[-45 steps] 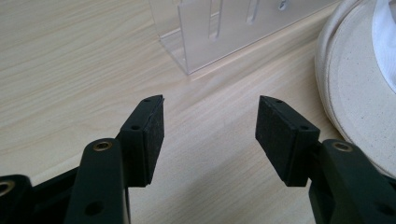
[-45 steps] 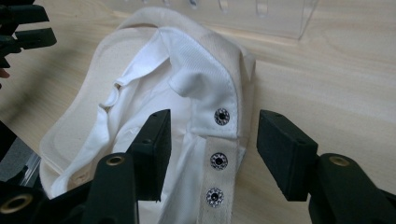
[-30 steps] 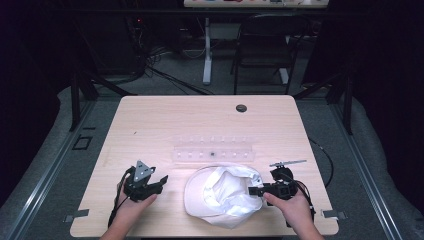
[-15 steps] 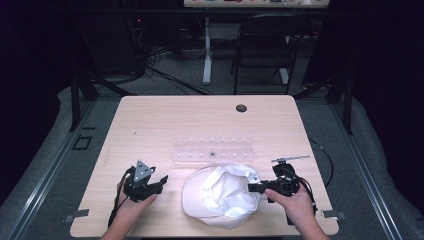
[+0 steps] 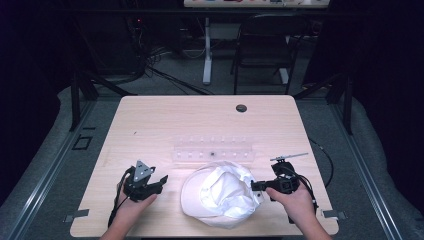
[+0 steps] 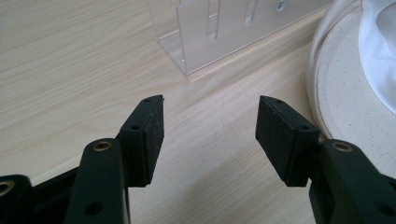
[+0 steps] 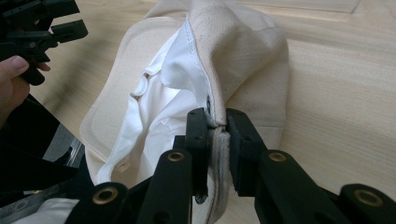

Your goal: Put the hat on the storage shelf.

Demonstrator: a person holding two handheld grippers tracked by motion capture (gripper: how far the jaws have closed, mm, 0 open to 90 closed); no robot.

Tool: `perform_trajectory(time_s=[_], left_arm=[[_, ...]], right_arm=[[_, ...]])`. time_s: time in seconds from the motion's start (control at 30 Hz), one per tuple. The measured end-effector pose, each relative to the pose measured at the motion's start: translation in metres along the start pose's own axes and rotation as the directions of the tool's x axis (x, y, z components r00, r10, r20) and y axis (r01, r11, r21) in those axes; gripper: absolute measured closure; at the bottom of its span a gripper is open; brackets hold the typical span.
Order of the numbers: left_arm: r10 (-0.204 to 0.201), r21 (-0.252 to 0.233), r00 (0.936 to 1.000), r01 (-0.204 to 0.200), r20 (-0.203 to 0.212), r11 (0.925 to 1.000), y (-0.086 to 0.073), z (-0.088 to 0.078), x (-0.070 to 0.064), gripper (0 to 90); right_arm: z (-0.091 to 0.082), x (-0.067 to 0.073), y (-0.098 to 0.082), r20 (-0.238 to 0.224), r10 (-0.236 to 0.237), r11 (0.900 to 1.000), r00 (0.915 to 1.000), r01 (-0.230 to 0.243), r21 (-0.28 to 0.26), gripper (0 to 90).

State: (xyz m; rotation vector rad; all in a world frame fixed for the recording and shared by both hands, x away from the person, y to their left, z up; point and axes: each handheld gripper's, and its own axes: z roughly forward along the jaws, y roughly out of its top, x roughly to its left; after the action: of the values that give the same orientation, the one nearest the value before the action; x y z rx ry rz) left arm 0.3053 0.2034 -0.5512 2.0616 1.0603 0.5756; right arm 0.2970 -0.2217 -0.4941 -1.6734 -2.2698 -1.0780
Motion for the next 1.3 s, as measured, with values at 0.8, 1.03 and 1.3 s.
perform_trajectory(time_s=[0.8,1.03,1.3], left_arm=[[-0.003,0.000,1.0000,0.003,0.001,1.0000,0.000,0.000,0.000,42.6],[-0.005,0.001,1.0000,0.005,0.004,1.0000,-0.001,0.001,0.000,42.6],[-0.006,0.001,1.0000,0.006,0.005,1.0000,-0.001,0.001,0.000,42.6]], right_arm=[[-0.024,0.005,0.024,-0.092,0.011,0.995,0.9957,-0.020,-0.093,81.6],[-0.029,0.007,0.029,-0.131,0.017,0.993,0.9912,-0.033,-0.115,81.7],[-0.034,0.011,0.034,-0.212,0.037,0.988,0.9765,-0.069,-0.142,81.7]])
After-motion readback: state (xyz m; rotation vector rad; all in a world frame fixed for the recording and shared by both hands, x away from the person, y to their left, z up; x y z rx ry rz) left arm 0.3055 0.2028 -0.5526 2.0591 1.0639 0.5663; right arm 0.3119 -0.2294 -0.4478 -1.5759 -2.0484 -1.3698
